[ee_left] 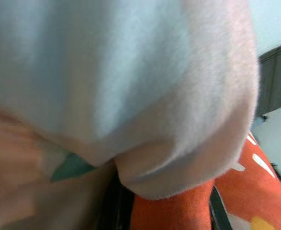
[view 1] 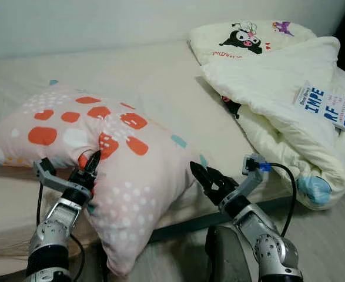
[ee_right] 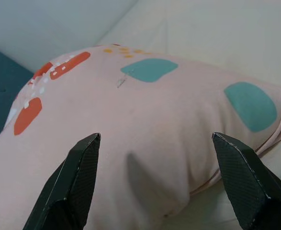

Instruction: Clean up the room

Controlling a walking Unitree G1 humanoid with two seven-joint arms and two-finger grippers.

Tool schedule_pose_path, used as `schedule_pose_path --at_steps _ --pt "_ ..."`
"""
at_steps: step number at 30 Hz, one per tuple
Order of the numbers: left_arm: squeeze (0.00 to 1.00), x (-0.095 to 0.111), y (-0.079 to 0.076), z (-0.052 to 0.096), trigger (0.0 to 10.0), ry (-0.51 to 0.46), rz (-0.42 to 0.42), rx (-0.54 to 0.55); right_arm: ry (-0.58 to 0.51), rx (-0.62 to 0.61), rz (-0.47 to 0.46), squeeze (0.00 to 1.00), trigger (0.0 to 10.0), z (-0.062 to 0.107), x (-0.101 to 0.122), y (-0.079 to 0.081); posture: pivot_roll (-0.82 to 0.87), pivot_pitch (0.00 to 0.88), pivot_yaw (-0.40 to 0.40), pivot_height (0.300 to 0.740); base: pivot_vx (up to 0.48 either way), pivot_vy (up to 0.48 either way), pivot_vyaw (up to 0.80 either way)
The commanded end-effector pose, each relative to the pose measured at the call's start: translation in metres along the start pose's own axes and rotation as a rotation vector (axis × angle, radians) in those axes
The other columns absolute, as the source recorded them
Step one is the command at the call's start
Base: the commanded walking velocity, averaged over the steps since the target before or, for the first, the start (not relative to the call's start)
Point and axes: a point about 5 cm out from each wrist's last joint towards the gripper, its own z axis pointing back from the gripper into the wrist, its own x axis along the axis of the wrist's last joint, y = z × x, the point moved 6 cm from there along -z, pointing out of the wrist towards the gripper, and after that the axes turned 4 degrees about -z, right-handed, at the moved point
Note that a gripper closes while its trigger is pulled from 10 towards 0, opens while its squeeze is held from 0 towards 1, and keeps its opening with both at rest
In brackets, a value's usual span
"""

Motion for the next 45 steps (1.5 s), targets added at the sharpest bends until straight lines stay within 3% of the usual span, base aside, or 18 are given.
schedule_pose_path --at_steps 1,6,9,11,12,13,15,16,17,18,19,22,27,29,31,32,40,45 --pt "0.0 -0.007 -0.014 -0.01 0.0 0.046 -0.049 -0.034 -0.001 -0.009 0.01 0.0 10.0 -0.001 -0.001 -0.002 -0.16 0.119 0.006 0.431 0.0 0.0 0.0" --pt "0.0 0.002 -0.034 -0.021 0.0 0.004 -0.078 -0.085 -0.001 -0.013 0.035 0.0 10.0 -0.007 -0.001 -0.001 -0.16 0.102 0.0 0.431 0.0 0.0 0.0" --pt "0.0 0.008 -0.048 -0.03 0.0 0.0 -0.17 -0.111 0.003 -0.06 0.144 0.0 10.0 -0.011 0.0 -0.005 -0.16 0.089 -0.002 0.431 0.0 0.0 0.0" --pt "0.0 0.008 -0.048 -0.03 0.0 0.0 -0.17 -0.111 0.003 -0.06 0.144 0.0 10.0 -0.011 0.0 -0.005 -0.16 0.089 -0.002 0.431 0.0 0.0 0.0" --pt "0.0 0.019 -0.061 -0.037 0.0 -0.001 -0.285 -0.139 -0.017 -0.121 0.227 0.0 10.0 -0.015 0.005 -0.011 -0.17 0.075 -0.001 0.431 0.0 0.0 0.0" --pt "0.0 0.026 -0.068 -0.041 0.0 -0.006 -0.345 -0.154 -0.028 -0.119 0.247 0.0 10.0 -0.016 0.007 -0.01 -0.17 0.07 0.0 0.431 0.0 0.0 0.0" --pt "0.0 0.031 -0.072 -0.043 0.0 -0.011 -0.378 -0.161 -0.033 -0.112 0.253 0.0 10.0 -0.017 0.009 -0.01 -0.17 0.068 0.001 0.431 0.0 0.0 0.0" --pt "0.0 0.041 -0.08 -0.046 0.0 -0.014 -0.445 -0.181 -0.021 -0.066 0.209 0.0 10.0 -0.017 0.008 -0.005 -0.16 0.062 0.0 0.436 0.0 0.0 0.0" --pt "0.0 0.041 -0.08 -0.046 0.0 -0.014 -0.445 -0.181 -0.021 -0.066 0.209 0.0 10.0 -0.017 0.008 -0.005 -0.16 0.062 0.0 0.436 0.0 0.0 0.0" --pt "0.0 0.051 -0.089 -0.048 0.0 -0.015 -0.524 -0.204 -0.028 -0.025 0.17 0.0 10.0 -0.017 0.01 -0.001 -0.16 0.056 0.001 0.441 0.0 0.0 0.0" --pt "0.0 0.051 -0.089 -0.048 0.0 -0.015 -0.524 -0.204 -0.028 -0.025 0.17 0.0 10.0 -0.017 0.01 -0.001 -0.16 0.056 0.001 0.441 0.0 0.0 0.0" --pt "0.0 0.069 -0.103 -0.048 0.0 -0.017 -0.634 -0.247 -0.039 0.009 0.135 0.0 10.0 -0.017 0.014 0.002 -0.16 0.048 0.004 0.451 0.0 0.0 0.0" --pt "0.0 0.075 -0.125 -0.038 0.0 0.046 -0.764 -0.371 -0.045 -0.007 0.154 0.0 10.0 -0.018 0.014 -0.002 -0.15 0.027 0.008 0.465 0.0 0.0 0.0" --pt "0.0 0.078 -0.136 -0.032 0.0 0.063 -0.873 -0.422 -0.054 -0.014 0.162 0.0 10.0 -0.021 0.016 -0.003 -0.14 0.022 0.01 0.475 0.0 0.0 0.0" --pt "0.0 0.083 -0.137 -0.033 0.0 0.05 -0.888 -0.411 -0.061 -0.016 0.166 0.0 10.0 -0.022 0.018 -0.004 -0.14 0.016 0.013 0.48 0.0 0.0 0.0" --pt "0.0 0.09 -0.134 -0.035 10.0 0.039 -0.879 -0.378 -0.068 -0.017 0.169 0.0 10.0 -0.023 0.02 -0.004 -0.14 0.014 0.016 0.485 0.0 0.0 0.0" --pt "0.0 0.105 -0.122 -0.038 10.0 0.026 -0.896 -0.285 -0.088 -0.024 0.17 0.0 10.0 -0.025 0.027 -0.006 -0.13 0.005 0.014 0.514 0.0 0.0 0.0" --pt "0.0 0.107 -0.115 -0.039 10.0 0.044 -0.968 -0.234 -0.093 -0.026 0.176 0.0 10.0 -0.027 0.029 -0.007 -0.13 0.003 0.014 0.539 0.0 0.0 0.0"
